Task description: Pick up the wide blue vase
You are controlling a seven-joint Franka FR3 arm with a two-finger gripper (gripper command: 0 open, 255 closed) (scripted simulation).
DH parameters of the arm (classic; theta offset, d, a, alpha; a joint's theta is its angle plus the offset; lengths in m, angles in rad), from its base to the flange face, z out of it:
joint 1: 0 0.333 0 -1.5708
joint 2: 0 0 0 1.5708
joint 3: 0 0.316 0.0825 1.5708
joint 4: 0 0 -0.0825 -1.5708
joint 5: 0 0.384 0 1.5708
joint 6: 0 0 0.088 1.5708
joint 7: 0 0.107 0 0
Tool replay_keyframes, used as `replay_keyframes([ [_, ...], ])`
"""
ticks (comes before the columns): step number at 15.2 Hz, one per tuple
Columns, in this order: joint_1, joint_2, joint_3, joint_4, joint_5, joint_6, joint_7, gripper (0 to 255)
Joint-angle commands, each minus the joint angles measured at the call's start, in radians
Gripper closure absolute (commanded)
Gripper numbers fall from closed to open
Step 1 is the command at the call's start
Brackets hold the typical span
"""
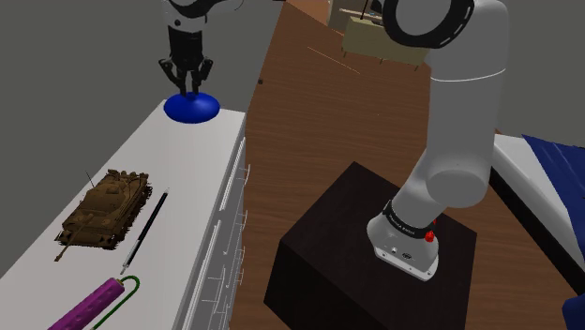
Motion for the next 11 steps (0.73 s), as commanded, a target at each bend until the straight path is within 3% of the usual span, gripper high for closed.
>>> replay_keyframes([
  [1,-0.001,-0.006,0.000,0.018,0.001,-0.024,-0.002,255],
  [11,0.003,-0.013,0.002,0.132,0.002,-0.144,0.000,255],
])
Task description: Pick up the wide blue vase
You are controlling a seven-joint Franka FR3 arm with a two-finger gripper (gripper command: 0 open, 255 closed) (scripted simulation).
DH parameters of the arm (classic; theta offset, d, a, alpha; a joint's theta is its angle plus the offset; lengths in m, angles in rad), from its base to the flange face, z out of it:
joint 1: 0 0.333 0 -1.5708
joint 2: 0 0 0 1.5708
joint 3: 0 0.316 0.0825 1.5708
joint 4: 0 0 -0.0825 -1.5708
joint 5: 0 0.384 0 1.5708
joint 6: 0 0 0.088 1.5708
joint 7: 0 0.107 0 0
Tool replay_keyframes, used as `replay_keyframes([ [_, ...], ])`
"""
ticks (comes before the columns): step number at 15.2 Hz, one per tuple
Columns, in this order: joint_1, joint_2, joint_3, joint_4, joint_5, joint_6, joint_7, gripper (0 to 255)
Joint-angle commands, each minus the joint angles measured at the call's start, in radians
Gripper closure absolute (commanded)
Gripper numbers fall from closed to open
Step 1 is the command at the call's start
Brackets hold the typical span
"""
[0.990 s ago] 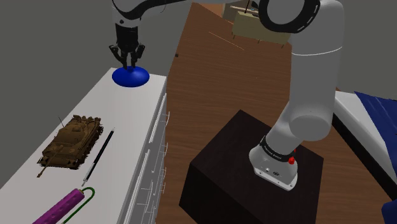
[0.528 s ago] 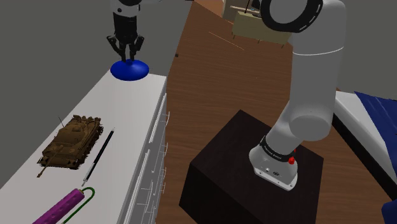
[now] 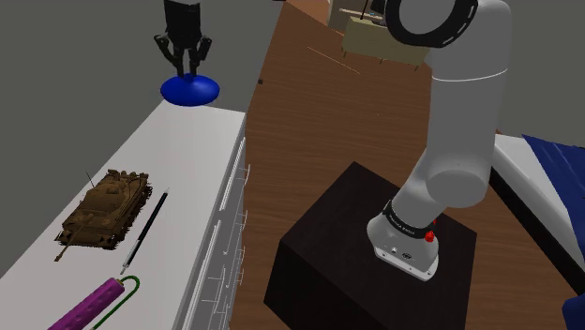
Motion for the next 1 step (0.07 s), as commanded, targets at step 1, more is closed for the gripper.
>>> replay_keyframes([
  [1,0.000,0.000,0.000,0.009,0.000,-0.009,-0.001,255],
])
